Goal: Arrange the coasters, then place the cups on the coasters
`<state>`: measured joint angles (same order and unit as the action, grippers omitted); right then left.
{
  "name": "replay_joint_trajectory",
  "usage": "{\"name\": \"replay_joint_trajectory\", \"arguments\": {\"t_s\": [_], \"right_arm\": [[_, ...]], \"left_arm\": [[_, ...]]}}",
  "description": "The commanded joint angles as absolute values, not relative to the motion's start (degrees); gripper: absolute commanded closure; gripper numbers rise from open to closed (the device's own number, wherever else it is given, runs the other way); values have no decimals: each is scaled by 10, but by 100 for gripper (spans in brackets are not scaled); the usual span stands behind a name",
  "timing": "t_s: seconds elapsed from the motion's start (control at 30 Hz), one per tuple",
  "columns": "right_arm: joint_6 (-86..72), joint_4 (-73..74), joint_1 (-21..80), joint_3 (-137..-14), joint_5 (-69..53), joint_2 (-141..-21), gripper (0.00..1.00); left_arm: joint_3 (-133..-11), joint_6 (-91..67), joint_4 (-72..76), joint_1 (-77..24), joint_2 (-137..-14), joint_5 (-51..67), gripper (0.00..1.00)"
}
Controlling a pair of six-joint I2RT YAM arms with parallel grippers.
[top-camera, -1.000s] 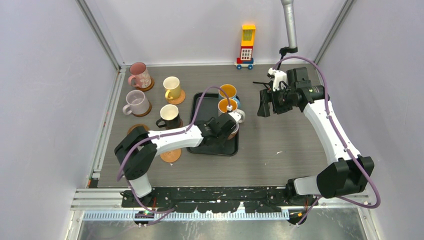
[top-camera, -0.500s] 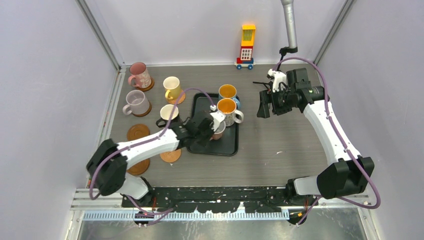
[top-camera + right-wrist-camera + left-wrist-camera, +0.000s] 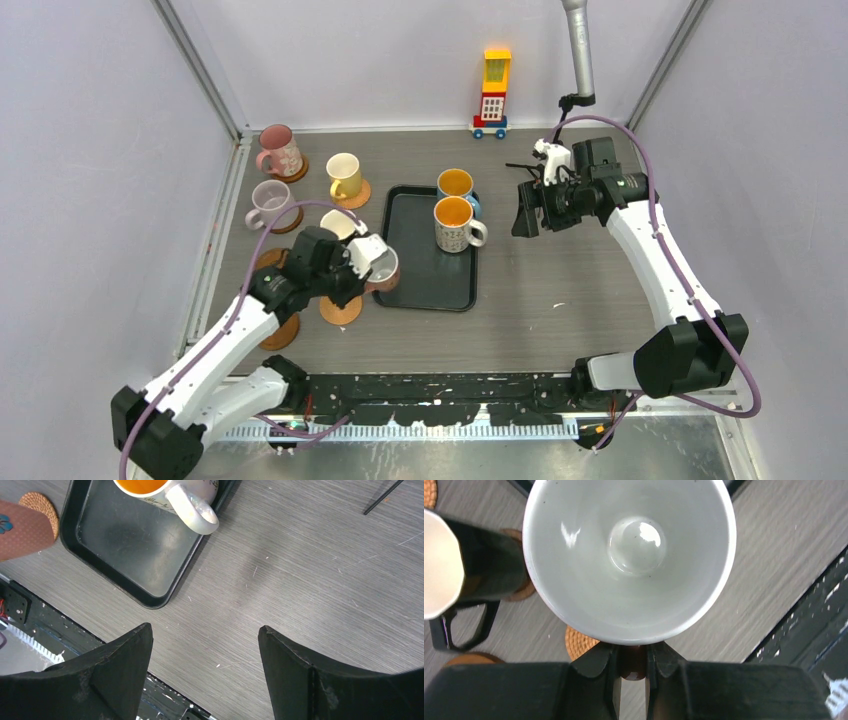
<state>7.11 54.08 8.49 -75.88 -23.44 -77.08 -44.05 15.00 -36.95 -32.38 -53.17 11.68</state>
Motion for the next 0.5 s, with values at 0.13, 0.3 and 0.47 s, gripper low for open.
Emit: {"name": "replay_joint_trajectory", "arguments": {"t_s": [0.13,0.3,0.47], "right_arm": [[63,540,83,-737,-261,-755,18],[68,542,83,-743,-262,-763,19],[70,543,83,-750,-262,-769,19]], "left_arm": [[-437,290,-497,-209,-471,212,100],[-421,373,-521,-110,-482,249,100],[-422,429,-526,-46,-510,281,100]]}}
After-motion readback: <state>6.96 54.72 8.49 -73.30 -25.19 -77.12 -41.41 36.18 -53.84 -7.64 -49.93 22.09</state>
